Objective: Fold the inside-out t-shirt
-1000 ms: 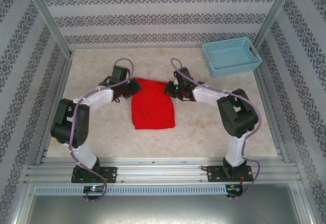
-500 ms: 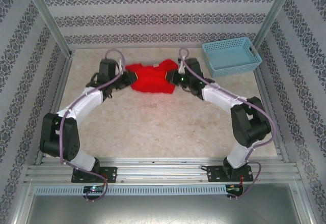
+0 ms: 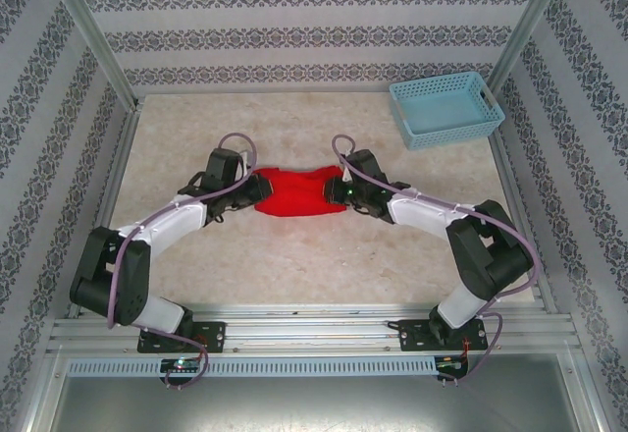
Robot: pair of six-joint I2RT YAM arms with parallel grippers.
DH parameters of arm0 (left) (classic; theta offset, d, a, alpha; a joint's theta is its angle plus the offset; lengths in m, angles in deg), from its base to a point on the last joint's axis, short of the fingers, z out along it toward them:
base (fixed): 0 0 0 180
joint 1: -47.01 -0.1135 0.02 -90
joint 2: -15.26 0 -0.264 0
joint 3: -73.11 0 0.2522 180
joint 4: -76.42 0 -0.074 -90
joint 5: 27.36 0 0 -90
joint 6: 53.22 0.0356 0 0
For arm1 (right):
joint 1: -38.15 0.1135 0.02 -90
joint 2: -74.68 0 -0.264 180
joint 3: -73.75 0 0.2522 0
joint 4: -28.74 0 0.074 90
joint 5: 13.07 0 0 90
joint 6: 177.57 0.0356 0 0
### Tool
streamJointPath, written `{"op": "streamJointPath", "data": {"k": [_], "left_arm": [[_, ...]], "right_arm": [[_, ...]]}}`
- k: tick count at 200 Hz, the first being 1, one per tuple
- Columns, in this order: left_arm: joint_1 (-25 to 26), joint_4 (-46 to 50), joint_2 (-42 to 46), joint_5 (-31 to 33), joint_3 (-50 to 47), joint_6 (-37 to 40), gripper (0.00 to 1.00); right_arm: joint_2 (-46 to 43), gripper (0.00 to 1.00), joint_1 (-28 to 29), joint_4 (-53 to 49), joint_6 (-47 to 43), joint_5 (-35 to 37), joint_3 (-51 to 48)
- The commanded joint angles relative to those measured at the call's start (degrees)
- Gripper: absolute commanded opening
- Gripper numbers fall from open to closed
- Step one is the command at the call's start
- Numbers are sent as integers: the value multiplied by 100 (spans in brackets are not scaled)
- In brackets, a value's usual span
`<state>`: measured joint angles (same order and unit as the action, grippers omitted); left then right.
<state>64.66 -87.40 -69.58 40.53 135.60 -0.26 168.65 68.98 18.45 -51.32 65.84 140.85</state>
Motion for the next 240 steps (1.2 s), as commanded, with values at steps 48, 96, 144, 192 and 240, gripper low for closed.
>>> {"op": "streamJointPath", "data": {"k": [48,96,144,192,240], "left_arm": [[-182,313,-1733,1182,926,185,16],[-211,1299,-1654,1907,1269,163,60],[-190,2169,-681,2441,1291,146,76],[187,1831,-1376,1623,1636,-152,55],[184,1733,-2850,1236,2680,-319,36]], "right_arm": [[1264,0,-285,-853,-625,1039,1102],[1311,59,-429,-1848,-824,1819,1739],[373,74,10,-2409,-1080,2193,1505],[978,70,435,-2390,-415,1631,1785],[2241,65,-51,-2569,5,859,2712]]}}
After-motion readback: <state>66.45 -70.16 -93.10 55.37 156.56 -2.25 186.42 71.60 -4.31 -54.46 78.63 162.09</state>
